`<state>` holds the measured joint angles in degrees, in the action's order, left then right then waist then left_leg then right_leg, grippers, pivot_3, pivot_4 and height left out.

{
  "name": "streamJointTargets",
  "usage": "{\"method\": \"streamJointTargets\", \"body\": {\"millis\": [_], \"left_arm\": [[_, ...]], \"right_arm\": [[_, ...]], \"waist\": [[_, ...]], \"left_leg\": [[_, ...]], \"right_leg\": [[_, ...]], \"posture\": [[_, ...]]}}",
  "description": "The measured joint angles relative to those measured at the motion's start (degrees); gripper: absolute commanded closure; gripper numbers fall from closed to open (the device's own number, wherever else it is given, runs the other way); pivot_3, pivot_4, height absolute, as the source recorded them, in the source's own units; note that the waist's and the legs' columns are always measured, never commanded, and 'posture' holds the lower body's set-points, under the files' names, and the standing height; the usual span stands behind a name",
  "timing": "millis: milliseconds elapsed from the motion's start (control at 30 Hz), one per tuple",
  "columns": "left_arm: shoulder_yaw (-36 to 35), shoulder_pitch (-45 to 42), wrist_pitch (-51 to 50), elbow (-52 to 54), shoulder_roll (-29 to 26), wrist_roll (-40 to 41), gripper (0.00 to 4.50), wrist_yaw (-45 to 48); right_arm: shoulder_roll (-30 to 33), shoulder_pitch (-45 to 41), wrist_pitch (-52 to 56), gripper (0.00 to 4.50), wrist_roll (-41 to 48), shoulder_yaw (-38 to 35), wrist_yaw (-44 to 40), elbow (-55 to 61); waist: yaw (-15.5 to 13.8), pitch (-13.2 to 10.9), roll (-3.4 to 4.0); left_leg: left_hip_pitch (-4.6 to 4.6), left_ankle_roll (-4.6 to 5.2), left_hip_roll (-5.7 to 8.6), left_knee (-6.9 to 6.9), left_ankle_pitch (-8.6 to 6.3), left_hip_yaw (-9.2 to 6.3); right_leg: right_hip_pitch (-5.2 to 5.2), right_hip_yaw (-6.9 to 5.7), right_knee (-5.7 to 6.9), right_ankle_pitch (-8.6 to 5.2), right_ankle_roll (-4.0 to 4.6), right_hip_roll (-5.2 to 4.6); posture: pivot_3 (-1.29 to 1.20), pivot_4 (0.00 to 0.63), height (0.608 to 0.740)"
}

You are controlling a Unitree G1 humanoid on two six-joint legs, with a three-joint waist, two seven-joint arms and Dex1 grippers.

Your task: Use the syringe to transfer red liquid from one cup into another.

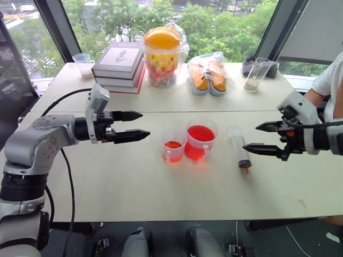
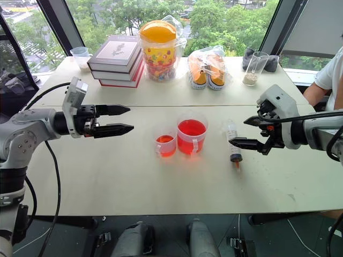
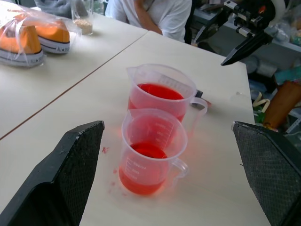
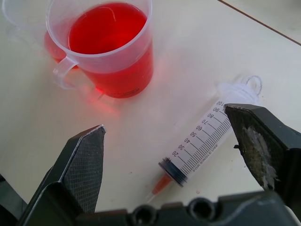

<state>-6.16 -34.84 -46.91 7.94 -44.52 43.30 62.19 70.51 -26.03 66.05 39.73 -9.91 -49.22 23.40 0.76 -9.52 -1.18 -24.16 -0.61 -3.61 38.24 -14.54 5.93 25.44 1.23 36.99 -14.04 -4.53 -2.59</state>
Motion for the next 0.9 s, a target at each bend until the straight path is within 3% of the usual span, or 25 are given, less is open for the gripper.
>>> {"method": "streamJointTargets", "body": {"millis": [900], "left_arm": [[-0.17,-1.82,0.85,-0.96,1.01,1.22,0.0,-0.94]], "right_arm": [[0.35,-4.75,-0.06,0.06,-1.79,3.57,-0.79,-3.59]], "waist": [[0.07,0.0,0.0]], "left_leg": [[0.0,0.0,0.0,0.01,0.0,0.02]], "right_leg": [[0.0,0.0,0.01,0.0,-0.01,0.01]], "posture": [[0.0,0.15,0.74]]}}
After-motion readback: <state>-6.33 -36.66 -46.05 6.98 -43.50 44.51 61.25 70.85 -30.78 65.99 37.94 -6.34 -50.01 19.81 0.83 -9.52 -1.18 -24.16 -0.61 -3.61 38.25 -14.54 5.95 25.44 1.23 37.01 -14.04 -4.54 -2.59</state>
